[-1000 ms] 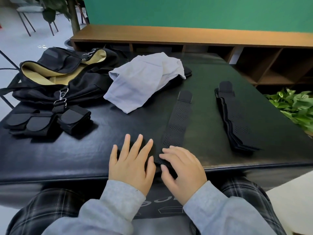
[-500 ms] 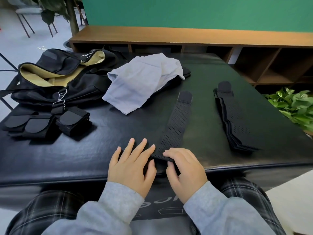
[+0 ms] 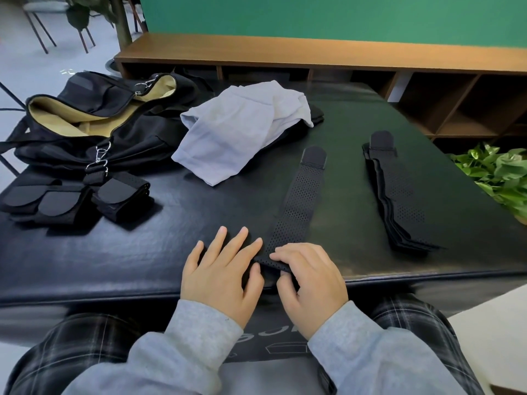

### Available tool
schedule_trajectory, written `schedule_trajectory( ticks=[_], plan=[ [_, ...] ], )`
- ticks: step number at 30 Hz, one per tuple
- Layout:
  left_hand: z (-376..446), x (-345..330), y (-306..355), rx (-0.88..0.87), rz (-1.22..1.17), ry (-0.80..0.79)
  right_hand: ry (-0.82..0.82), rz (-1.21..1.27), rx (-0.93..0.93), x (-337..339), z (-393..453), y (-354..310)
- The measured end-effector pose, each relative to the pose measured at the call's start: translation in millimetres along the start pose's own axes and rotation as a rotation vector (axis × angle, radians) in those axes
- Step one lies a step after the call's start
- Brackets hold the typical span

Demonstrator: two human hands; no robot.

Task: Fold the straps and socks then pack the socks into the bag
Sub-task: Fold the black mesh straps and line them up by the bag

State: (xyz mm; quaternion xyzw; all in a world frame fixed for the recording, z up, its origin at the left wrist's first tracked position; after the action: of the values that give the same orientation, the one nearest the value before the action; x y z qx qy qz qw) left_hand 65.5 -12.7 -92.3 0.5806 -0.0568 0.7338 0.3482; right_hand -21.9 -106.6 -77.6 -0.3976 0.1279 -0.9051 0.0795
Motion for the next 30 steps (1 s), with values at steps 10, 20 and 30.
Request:
schedule_trajectory(
  ticks=[10, 20, 30],
  plan=[
    [1, -2, -1, 0.009, -0.009, -0.015, 0.000, -0.013, 0.008, -1, 1, 0],
    [-3, 12, 6, -0.112, -0.285, 0.051, 0.144, 0.203, -0.080, 7, -5, 9],
    [0, 19, 5, -0.082, -0.292, 0.094, 0.232, 0.259, -0.091, 10, -4, 17]
  ],
)
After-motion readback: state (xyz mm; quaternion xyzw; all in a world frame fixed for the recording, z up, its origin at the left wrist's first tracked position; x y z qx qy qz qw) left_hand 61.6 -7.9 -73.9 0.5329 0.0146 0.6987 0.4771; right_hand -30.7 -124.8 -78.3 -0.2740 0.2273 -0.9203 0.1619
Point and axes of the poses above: each hand's wrist, its own z-axis towards the middle knuckle, its own x-axis out of the back of the hand, y = z × x, the point moved 10 cm from there along z, towards the middle knuckle, and after that the axes turned 14 degrees about x, right-handed, at the moved point
